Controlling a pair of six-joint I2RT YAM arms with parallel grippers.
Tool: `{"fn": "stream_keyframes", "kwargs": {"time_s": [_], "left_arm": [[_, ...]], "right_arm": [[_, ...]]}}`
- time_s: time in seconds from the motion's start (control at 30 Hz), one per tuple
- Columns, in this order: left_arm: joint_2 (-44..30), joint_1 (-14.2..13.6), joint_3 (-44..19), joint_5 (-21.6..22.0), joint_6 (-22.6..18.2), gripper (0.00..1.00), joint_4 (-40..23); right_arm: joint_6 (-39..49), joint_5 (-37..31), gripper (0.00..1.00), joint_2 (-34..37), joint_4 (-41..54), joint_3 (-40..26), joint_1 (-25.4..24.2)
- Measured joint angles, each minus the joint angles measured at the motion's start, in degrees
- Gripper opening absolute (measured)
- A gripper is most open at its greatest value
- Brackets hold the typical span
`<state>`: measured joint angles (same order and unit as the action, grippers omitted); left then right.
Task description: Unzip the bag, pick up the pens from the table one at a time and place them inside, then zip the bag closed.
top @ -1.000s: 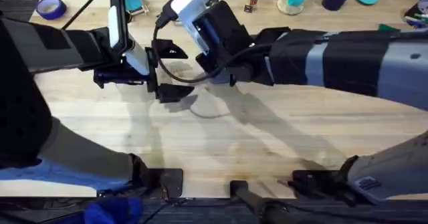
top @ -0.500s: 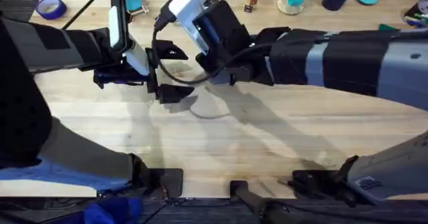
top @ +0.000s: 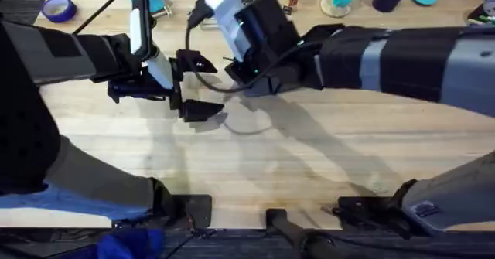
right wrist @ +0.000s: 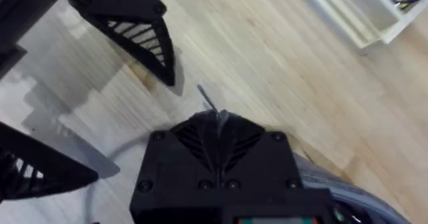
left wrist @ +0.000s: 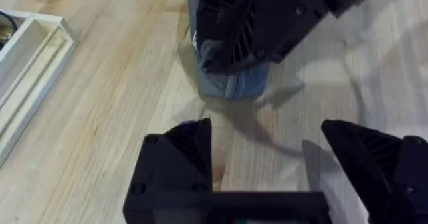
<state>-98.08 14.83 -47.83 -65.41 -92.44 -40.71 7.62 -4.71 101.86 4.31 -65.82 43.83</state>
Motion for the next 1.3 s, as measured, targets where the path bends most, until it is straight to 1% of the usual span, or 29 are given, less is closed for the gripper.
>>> {"fn": "stream_keyframes", "kwargs": {"time_s": [0.1,0.53,0.87,0.97,1.13,1.3], "left_arm": [[0.00,0.00,0.00,0.74,0.00,0.995,0.01],[0.00,0.00,0.00,0.99,0.00,0.995,0.00],[0.00,0.00,0.00,1.21,0.00,0.995,0.19],[0.00,0.00,0.00,1.52,0.00,0.995,0.22],[0.00,-0.33,0.00,1.14,0.00,0.995,1.60],[0.00,-2.41,0.00,0.42,0.00,0.995,3.22]], "right_arm": [[-0.52,4.97,0.030,0.00,0.53,0.00,-2.47],[-1.45,28.89,0.030,0.00,0.87,0.00,-13.20],[-1.43,43.86,0.030,0.00,1.22,0.02,-19.11],[-1.45,46.20,0.030,0.00,1.43,0.02,-20.24],[-1.43,47.69,0.030,0.00,1.49,0.04,-20.61],[-1.40,48.07,0.030,0.00,1.51,0.07,-20.61]]}}
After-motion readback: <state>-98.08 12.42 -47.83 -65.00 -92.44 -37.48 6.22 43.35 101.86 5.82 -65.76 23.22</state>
